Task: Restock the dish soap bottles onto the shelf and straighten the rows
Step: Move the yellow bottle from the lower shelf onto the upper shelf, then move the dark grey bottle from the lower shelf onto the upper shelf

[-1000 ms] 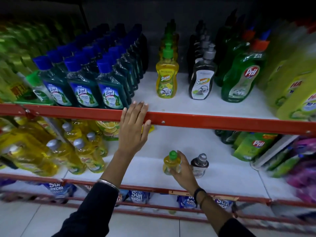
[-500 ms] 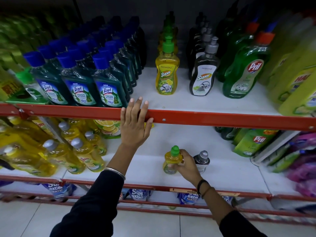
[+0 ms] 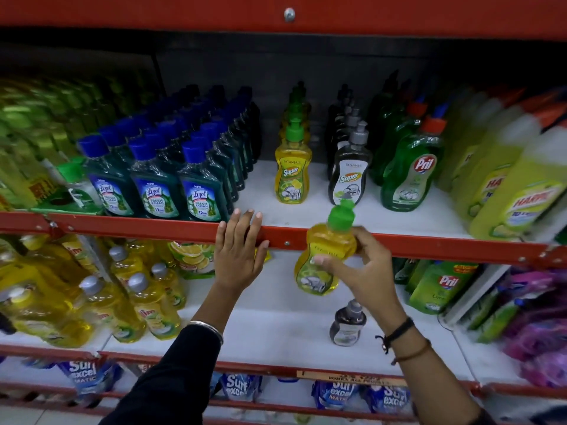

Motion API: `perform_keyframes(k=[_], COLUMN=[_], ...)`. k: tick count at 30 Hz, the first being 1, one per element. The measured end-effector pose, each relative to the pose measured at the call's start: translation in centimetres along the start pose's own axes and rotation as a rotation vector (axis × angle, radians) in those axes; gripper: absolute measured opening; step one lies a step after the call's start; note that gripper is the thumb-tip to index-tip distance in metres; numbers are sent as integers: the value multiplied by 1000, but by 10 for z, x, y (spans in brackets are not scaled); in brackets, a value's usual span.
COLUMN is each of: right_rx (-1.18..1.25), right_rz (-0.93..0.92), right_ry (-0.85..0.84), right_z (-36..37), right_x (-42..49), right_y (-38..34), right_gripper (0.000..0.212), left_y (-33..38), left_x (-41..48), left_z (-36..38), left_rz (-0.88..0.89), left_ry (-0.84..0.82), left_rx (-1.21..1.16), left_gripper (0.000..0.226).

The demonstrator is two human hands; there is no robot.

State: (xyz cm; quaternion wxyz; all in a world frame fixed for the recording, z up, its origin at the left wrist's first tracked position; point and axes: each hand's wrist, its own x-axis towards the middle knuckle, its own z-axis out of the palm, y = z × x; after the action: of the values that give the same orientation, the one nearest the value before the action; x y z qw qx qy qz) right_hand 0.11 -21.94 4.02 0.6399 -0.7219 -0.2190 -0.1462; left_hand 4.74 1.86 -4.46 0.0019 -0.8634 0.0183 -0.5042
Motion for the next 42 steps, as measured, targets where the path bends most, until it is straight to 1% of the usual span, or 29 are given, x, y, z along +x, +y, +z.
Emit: perform_keyframes(k=[2, 4, 9, 14, 17, 24, 27, 29, 31, 32, 35, 37, 38, 42], right_rx=[33, 14, -84, -178, -228, -352, -364, -349, -336, -316, -217, -207, -221, -265], right_rz=[-49, -91, -101, -43, -21, -72, -81, -70, -89, -118, -193, -160, -111, 187], right_ry=[66, 130, 179, 155, 143, 127, 63, 63, 124, 167, 230, 198, 165, 25], right_z=[-1, 1, 18, 42, 51, 56, 50, 44, 35, 30, 10, -5, -12, -37], right_x=[19, 40, 82, 106, 114, 116, 112, 104, 87, 76, 35, 4, -10, -61], right_y=[-18, -29, -29, -12, -1, 9, 6, 4, 2, 2, 14, 36, 51, 113], right_gripper=[44, 48, 56, 62, 60, 64, 66, 66, 65, 60, 41, 34, 35, 46], left_y=[0, 1, 1, 0, 0, -1, -2, -1, -1, -1, 0, 2, 2, 2], left_x=[1, 1, 1, 1, 0, -1, -2, -2, -2, -2, -3, -3, -4, -3], left_z=[0, -1, -2, 0, 2, 9, 11, 11, 12, 13, 14, 15, 16, 18], left_rz=[-5, -14, -15, -10, -2, 9, 13, 17, 22, 25, 28, 27, 26, 12], left_ry=[-1, 0, 2, 22, 35, 75, 89, 103, 122, 129, 157, 175, 182, 197], left_rx=[-1, -6, -8, -26, -25, -18, -17, -15, -13, -11, -6, -7, -10, -19], left_gripper=[51, 51, 51, 50, 50, 51, 51, 51, 50, 50, 49, 48, 48, 47])
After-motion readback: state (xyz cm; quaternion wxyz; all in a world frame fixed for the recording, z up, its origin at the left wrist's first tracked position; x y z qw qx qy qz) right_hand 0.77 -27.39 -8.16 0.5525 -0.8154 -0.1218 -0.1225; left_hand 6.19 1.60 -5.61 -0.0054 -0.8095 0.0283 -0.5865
